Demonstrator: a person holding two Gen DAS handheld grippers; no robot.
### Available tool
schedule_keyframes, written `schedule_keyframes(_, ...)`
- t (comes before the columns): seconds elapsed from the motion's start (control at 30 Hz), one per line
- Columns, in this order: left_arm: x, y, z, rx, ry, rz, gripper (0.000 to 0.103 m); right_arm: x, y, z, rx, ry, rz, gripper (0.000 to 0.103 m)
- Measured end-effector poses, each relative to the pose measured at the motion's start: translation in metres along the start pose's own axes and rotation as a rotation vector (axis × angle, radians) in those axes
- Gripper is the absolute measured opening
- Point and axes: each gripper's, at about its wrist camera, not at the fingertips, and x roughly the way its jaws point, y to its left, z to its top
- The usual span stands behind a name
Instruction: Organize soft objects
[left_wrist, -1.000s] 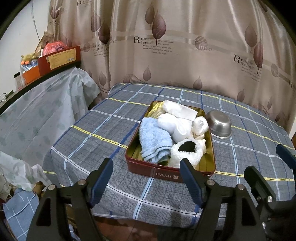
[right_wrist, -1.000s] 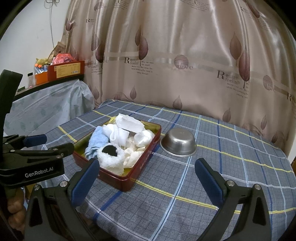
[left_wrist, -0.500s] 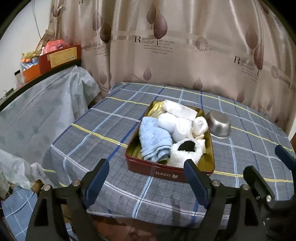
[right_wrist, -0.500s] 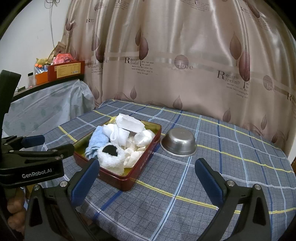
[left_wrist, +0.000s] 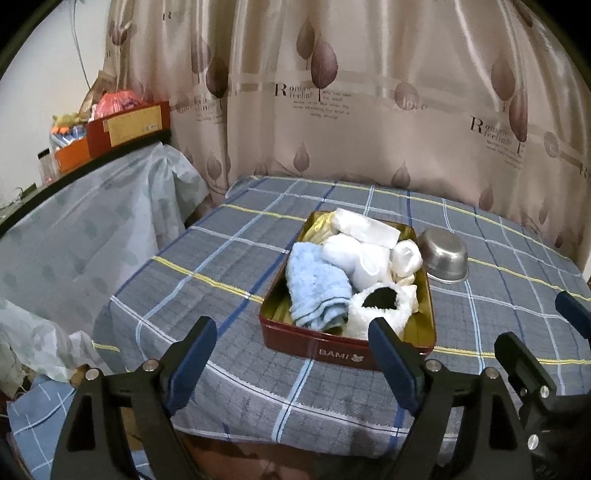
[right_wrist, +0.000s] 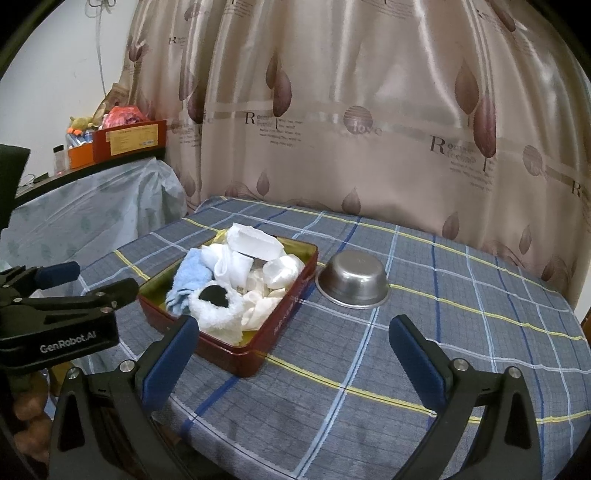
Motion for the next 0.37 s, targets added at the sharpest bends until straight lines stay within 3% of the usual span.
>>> schedule_keyframes(0.17,-0.002,-0.003,0.000,0.007,-0.007,-0.013,0.086,0.004,-0.037,-0.003,0.064,0.028,-0.038,0.102)
schedule_keyframes(0.37,-0.002,-0.001,0.001,-0.022,0.032,-0.044,0.086,0.028,-0.148,-0.025,0.184,0.138,-0.201,0.102)
